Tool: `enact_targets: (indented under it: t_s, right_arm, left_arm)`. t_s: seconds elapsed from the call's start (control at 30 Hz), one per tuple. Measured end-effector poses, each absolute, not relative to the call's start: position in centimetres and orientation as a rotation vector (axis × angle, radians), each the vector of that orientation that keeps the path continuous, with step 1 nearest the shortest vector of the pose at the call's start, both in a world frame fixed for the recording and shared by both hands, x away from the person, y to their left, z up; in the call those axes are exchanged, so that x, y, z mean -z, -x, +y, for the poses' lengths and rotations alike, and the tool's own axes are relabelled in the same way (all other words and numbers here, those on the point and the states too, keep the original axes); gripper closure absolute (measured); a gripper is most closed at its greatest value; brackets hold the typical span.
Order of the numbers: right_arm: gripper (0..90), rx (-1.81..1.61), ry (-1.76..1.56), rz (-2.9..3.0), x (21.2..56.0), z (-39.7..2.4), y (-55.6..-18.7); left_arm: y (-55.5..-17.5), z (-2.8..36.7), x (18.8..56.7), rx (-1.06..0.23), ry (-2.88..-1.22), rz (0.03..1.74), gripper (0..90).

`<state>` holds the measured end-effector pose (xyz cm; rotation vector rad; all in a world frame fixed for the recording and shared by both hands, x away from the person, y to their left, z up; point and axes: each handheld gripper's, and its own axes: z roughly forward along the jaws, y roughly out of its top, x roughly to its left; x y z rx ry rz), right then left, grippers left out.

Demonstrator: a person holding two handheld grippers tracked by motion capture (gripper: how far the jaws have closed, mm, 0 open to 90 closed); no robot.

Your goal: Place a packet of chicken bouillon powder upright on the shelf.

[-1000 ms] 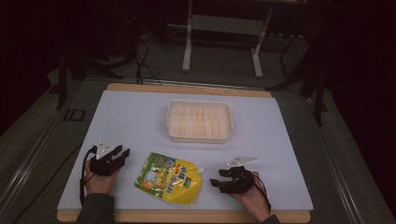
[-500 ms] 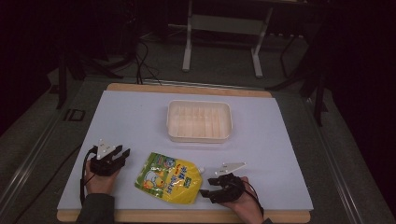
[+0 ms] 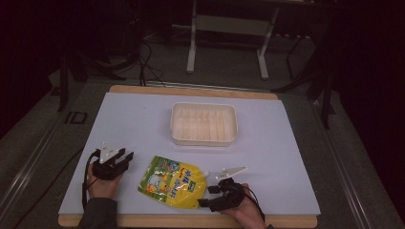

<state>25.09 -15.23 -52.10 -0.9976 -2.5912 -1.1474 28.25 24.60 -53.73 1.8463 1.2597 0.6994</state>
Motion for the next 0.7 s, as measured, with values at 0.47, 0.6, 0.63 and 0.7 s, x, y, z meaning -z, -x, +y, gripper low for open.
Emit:
enact_targets:
  t_s: [0.47, 0.6, 0.63, 0.7]
  right_arm:
    - [28.6, 1.131, 1.005, -2.501, 52.2, -14.64, -25.02]
    - [26.9, 1.112, 1.021, -2.492, 52.39, -14.39, -25.0]
    - [26.8, 1.11, 1.035, -2.482, 52.4, -14.41, -25.03]
    - [26.4, 1.102, 1.049, -2.479, 52.4, -14.48, -25.07]
  left_arm:
    - [-28.19, 24.46, 53.68, -0.711, -1.851, 1.247, 60.5]
    - [-28.17, 24.45, 53.66, -0.713, -1.849, 1.247, 60.5]
    - [-28.16, 24.45, 53.65, -0.713, -1.849, 1.247, 60.5]
    - [-28.16, 24.44, 53.65, -0.714, -1.848, 1.246, 60.5]
